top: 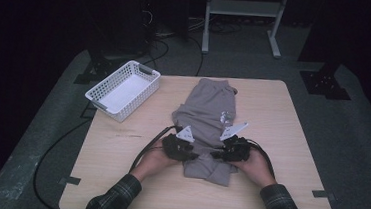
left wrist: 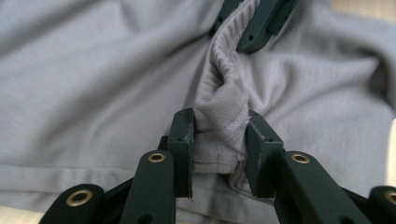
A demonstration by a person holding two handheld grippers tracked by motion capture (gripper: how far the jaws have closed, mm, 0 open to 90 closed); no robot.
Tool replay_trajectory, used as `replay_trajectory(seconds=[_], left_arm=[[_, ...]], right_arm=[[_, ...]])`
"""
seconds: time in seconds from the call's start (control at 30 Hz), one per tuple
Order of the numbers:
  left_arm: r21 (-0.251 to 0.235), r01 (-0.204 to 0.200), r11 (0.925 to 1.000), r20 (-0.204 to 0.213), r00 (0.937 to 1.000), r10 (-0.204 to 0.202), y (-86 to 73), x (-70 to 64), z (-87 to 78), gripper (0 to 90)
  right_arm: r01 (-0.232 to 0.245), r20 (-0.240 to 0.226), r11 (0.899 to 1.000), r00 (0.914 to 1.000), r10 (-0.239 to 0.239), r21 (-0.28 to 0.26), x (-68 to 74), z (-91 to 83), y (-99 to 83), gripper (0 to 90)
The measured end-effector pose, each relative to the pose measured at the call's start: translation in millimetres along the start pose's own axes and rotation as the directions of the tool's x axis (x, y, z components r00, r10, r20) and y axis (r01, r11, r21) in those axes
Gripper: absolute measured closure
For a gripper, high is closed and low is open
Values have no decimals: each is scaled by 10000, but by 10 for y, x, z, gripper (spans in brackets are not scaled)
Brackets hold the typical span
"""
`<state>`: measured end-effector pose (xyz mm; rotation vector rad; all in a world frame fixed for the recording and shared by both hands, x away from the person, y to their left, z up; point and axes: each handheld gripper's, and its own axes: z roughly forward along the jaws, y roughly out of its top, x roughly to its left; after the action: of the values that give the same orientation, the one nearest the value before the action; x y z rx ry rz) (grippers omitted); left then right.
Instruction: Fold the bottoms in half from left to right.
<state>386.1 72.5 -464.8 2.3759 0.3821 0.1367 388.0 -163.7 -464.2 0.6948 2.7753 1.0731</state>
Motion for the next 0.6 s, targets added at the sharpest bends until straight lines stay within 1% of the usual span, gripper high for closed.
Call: replay_trajectory(seconds=[0.07, 0.1, 0.13, 0.23, 0.27, 0.33, 0.4, 0.43, 0.47, 0.6], left_arm=[[-88, 166, 9998, 167, 9997, -165, -27, 12, -2, 677], [-88, 166, 9998, 167, 9997, -165, -27, 12, -2, 677], [-123, 223, 9997, 274, 9994, -219, -41, 9, -2, 677], [-95, 178, 9998, 346, 9992, -175, -50, 0, -11, 677], [-68, 117, 9999, 446, 9989, -114, -60, -21, -20, 677], [-67, 100, 9999, 555, 9984, -96, -74, -48, -31, 677], [-31, 46, 10000, 597, 9982, -44, -81, -65, -40, 677], [-13, 20, 10000, 662, 9978, -19, -90, -86, -48, 677], [32, -63, 10000, 778, 9970, 60, -105, -142, -66, 676], [72, -258, 9996, 994, 9947, 249, -142, -285, -101, 676]], right_arm=[[-61, -82, 10000, 9999, 60, -47, -3, 6, -6, 781], [-82, -115, 10000, 9999, 82, -28, -2, 3, -7, 781], [-55, -135, 10000, 9999, 54, -27, 4, 5, -13, 781], [-79, -166, 10000, 9998, 79, -18, 22, 6, -17, 781], [16, -208, 10000, 9998, -16, 24, 44, 4, -22, 781], [46, -250, 10000, 9997, -45, 38, 71, 2, -26, 782], [103, -279, 9999, 9996, -101, 68, 88, -2, -31, 782], [133, -311, 9999, 9994, -130, 92, 109, -5, -36, 782], [243, -425, 9996, 9988, -236, 150, 168, -18, -56, 781], [491, -614, 9985, 9970, -476, 232, 290, -48, -103, 781]])
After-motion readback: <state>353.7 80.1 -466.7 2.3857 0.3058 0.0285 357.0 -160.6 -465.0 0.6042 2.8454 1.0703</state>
